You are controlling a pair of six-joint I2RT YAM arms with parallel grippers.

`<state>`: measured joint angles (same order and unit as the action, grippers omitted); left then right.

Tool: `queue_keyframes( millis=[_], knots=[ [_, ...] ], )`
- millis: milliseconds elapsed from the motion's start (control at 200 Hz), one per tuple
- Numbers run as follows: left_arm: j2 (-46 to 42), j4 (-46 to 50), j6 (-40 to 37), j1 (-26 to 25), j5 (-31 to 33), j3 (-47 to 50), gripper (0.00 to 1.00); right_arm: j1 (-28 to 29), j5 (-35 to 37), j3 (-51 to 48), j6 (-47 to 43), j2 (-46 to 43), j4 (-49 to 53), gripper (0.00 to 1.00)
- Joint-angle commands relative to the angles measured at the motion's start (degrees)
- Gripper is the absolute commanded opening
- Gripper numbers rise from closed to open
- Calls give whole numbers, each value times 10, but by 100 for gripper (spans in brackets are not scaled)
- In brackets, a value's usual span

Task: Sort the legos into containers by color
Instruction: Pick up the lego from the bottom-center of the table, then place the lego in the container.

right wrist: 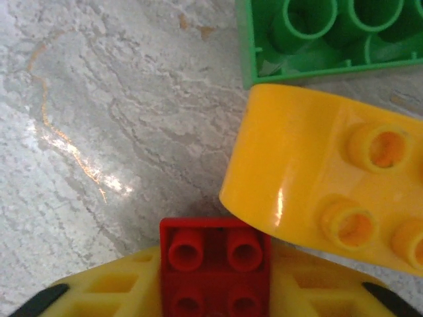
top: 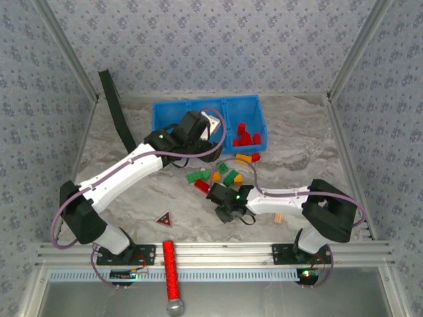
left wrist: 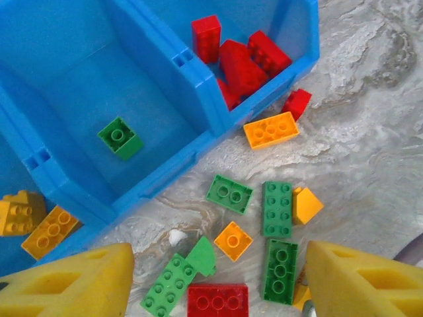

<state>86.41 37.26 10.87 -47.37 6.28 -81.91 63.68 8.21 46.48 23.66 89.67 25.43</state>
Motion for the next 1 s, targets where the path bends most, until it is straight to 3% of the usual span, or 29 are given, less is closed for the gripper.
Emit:
queue_keyframes(
  millis=[0,180,315,435,690,1000],
  knots=[
    [-25,-11,15,-2,6,40,70,1,-35,18,-17,-18,40,32],
    [-35,-40,6,-4,-13,107,72,-57,-53,31,-33,-146,146,30],
    [-28,-61,-7,-8,-18,146,73,-165,-77,36,-46,-253,171,30],
    [-10,-85,-19,-26,-38,168,74,-265,-107,57,-79,-291,158,32],
    [57,-102,-56,-119,-54,165,74,-383,-104,152,-146,-213,101,32],
    [131,-149,-67,-189,-27,175,74,-442,-117,276,-192,-37,30,33]
  ],
)
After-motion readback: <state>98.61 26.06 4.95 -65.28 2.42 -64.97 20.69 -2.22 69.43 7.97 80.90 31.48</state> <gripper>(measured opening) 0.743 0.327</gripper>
